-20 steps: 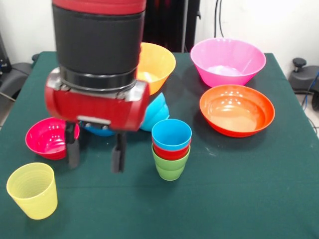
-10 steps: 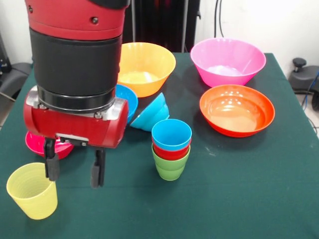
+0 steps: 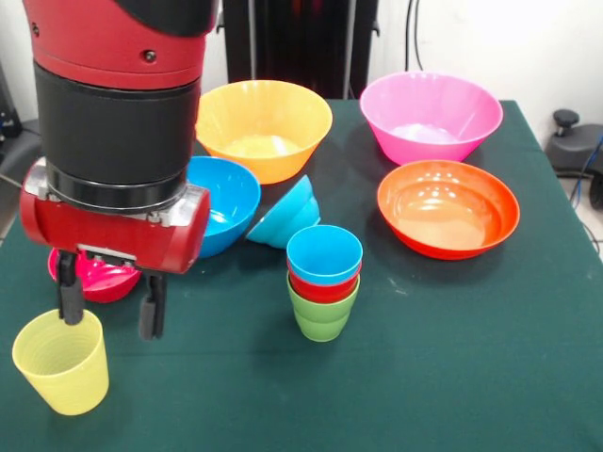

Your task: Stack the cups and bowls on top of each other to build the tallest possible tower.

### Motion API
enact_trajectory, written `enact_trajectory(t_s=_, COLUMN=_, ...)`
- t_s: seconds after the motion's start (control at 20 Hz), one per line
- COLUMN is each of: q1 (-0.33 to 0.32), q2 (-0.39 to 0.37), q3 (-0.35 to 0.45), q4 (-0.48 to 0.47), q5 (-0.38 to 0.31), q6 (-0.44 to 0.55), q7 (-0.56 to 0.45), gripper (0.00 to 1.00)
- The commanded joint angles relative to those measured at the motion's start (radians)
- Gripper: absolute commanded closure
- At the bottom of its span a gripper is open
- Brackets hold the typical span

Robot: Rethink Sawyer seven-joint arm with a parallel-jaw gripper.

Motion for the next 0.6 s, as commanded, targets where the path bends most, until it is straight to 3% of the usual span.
enact_trajectory(t_s=0.05, q1=-0.024, q2=-0.031, q3=-0.020, q4=0.182, q5=-0.084, q6=-0.054, q7=-0.286, gripper=0.00)
enact_trajectory(t_s=0.25, q1=-0.044, q2=-0.021, q3=-0.007, q4=0.245, q5=-0.078, q6=-0.164, q7=-0.276, gripper=0.00)
enact_trajectory(t_s=0.6, q1=-0.066, q2=-0.016, q3=0.003, q4=0.316, q5=-0.089, q6=-0.267, q7=-0.262, gripper=0.00)
